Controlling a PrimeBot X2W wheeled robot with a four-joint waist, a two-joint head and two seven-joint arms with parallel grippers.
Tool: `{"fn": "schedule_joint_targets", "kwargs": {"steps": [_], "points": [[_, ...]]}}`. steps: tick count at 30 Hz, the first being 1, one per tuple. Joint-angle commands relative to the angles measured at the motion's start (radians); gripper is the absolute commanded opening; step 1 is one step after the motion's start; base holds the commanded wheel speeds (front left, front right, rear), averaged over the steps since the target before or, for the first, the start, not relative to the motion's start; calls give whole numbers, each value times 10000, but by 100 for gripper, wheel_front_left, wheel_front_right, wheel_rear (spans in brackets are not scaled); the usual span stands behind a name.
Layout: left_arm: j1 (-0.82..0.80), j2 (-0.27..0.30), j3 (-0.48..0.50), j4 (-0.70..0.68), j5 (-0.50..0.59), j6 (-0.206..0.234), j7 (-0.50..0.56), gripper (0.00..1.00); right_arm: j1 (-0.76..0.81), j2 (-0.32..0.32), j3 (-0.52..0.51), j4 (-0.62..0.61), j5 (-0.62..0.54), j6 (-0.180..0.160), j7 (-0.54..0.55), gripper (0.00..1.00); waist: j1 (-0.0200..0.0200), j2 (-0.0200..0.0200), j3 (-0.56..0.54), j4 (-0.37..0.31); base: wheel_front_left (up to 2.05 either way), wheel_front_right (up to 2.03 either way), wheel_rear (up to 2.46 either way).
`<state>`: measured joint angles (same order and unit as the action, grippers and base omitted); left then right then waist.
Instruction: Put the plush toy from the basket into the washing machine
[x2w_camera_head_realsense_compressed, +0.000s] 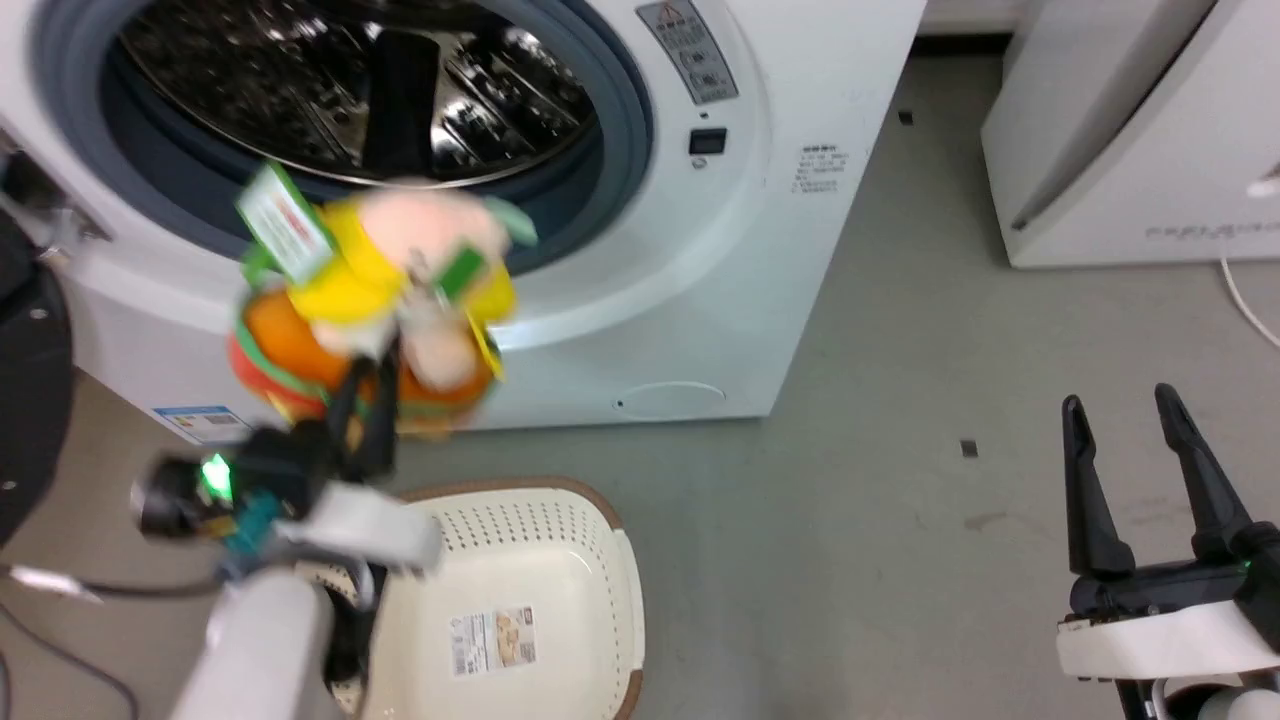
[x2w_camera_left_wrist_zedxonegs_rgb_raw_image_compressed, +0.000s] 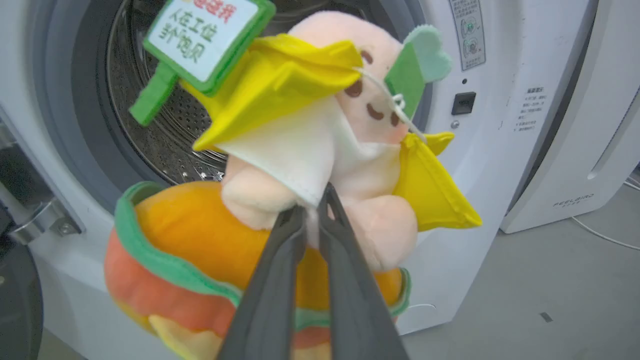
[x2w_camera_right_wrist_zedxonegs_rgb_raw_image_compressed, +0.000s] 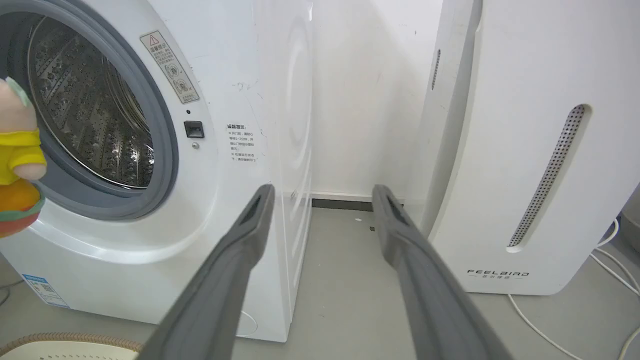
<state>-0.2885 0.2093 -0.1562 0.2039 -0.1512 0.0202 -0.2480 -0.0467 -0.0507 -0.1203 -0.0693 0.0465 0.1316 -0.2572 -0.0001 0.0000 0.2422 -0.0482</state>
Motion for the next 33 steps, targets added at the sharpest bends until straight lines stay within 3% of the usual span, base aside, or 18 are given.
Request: {"fn": "schedule_joint_targets", "kwargs": {"steps": [1, 7, 13, 21, 25, 33], "points": [[-363, 92, 71, -154, 48, -42, 4, 0, -104, 5, -4, -40, 114, -9, -46, 100, 1, 0, 272, -174, 0, 0, 0], [-2422, 948, 263, -301, 129, -489, 894, 0, -454, 5, 25, -170, 257, -9, -46, 100, 1, 0, 1479, -679, 0, 0, 0], [-4812, 1981, 202, 877, 220, -1070, 2387, 0, -959, 5, 122, -272, 485, -9, -46, 100, 1, 0, 2930, -1208, 0, 0, 0], [-7993, 3246, -119, 2460, 702, -1367, 2573, 0, -1660, 5, 217, -340, 1033, -9, -46, 100, 1, 0, 4566, -1833, 0, 0, 0], [-9357, 3559, -460, 3183, 776, -1448, 2776, 0, -1829, 5, 307, -357, 1274, -9, -46, 100, 1, 0, 5133, -2016, 0, 0, 0], [-11700, 4375, -3201, 4218, -801, -1505, 5012, 0, -1945, 5, 449, -556, 1373, -9, -46, 100, 1, 0, 5899, -2234, 0, 0, 0]]}}
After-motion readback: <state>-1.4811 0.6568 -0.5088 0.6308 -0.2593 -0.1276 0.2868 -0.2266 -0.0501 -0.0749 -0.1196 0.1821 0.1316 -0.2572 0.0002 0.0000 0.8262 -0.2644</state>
